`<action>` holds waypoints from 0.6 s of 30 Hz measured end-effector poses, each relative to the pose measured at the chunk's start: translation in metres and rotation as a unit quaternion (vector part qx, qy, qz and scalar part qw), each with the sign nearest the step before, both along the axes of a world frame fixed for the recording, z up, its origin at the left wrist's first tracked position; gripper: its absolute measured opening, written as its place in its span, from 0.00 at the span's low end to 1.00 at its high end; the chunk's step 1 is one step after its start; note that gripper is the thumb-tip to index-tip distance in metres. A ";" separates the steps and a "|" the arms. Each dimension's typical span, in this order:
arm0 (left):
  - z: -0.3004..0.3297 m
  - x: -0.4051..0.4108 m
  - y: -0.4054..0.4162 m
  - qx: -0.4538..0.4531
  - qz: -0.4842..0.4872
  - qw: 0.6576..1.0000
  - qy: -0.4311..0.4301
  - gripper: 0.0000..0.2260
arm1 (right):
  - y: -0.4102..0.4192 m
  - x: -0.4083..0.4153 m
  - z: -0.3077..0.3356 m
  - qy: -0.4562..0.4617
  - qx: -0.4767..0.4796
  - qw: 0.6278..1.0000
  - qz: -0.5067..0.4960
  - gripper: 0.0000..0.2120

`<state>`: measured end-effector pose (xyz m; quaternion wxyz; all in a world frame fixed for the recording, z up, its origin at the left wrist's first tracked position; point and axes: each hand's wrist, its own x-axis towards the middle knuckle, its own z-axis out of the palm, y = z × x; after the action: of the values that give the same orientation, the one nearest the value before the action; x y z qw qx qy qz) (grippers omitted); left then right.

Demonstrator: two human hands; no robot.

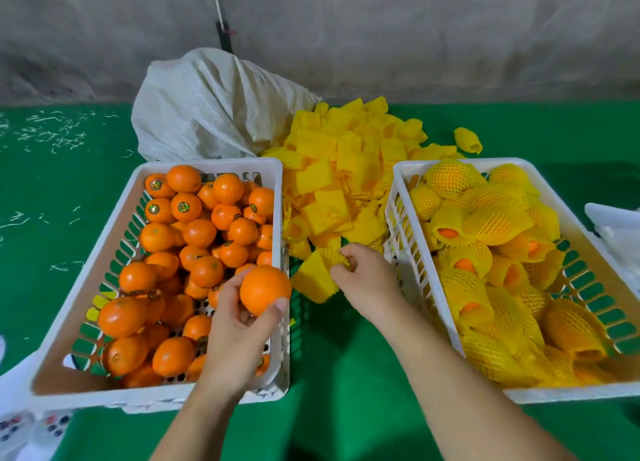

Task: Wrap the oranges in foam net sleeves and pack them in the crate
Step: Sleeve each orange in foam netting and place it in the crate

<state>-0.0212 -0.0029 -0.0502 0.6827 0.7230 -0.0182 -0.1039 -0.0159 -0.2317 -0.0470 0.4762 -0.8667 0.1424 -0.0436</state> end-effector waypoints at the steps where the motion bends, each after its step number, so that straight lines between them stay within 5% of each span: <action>1: 0.000 -0.002 0.002 0.002 -0.016 1.000 -0.007 0.34 | 0.015 -0.002 0.008 -0.027 0.032 0.999 -0.007 0.03; 3: -0.001 -0.003 0.012 -0.044 -0.064 0.997 0.006 0.34 | 0.036 -0.006 0.021 -0.070 0.040 0.997 -0.008 0.06; 8: 0.002 0.000 0.020 -0.112 -0.212 0.968 0.077 0.35 | 0.059 -0.029 0.017 -0.053 -0.127 0.990 0.035 0.11; 11: 0.002 0.002 0.019 -0.102 -0.298 0.944 0.103 0.34 | 0.060 -0.028 0.008 -0.021 -0.102 0.995 0.005 0.10; 18: -0.001 0.004 0.012 -0.081 -0.153 0.981 0.083 0.37 | 0.055 -0.031 0.008 -0.026 0.085 0.995 -0.034 0.10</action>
<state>-0.0176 0.0088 -0.0510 0.7142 0.6429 -0.0805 -0.2648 -0.0468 -0.1763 -0.0388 0.5501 -0.8161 0.1630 -0.0700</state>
